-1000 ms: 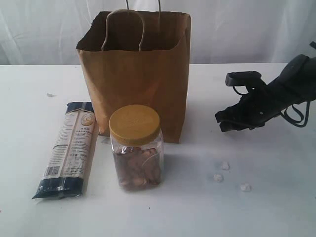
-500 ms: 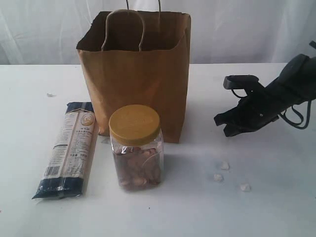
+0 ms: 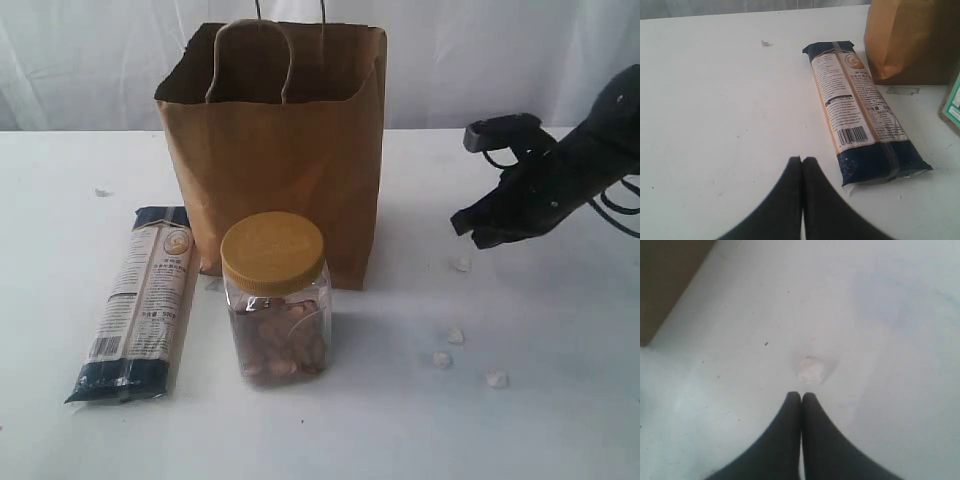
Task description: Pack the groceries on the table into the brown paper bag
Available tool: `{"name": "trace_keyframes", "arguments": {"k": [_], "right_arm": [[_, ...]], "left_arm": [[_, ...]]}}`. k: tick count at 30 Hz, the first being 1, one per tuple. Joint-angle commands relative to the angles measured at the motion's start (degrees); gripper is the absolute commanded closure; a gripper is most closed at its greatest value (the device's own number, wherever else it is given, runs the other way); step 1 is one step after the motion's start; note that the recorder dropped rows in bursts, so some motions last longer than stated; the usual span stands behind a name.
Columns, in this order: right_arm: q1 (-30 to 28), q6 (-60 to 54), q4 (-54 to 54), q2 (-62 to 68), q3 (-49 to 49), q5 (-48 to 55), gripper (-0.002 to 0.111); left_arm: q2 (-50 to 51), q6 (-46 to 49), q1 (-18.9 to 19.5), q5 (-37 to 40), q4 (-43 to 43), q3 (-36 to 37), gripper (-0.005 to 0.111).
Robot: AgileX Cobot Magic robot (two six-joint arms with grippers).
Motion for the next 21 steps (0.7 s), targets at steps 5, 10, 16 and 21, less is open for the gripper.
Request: {"name": "trace_keyframes", "arguments": {"k": [5,10,16,21], "right_arm": [[1.2,-0.4,-2.6,3.8,-6.1,0.4,0.065],[1.3,-0.3,-0.2,8.8,-5.9,-0.8,0.063],[1.3,-0.3,-0.3,10.4,-5.9,-1.8,0.064],[1.4,-0.3,-0.2,11.5,-5.9,-1.8,0.07]], "left_arm": [[-0.3,-0.3,0.2,0.1,-0.3,0.2,0.107],[-0.3,-0.3,0.2,0.1,-0.3,0.2,0.107],[-0.3,-0.3,0.2,0.1,-0.3,0.2,0.107],[-0.3,-0.3,0.2,0.1,-0.3,0.2,0.107]]}}
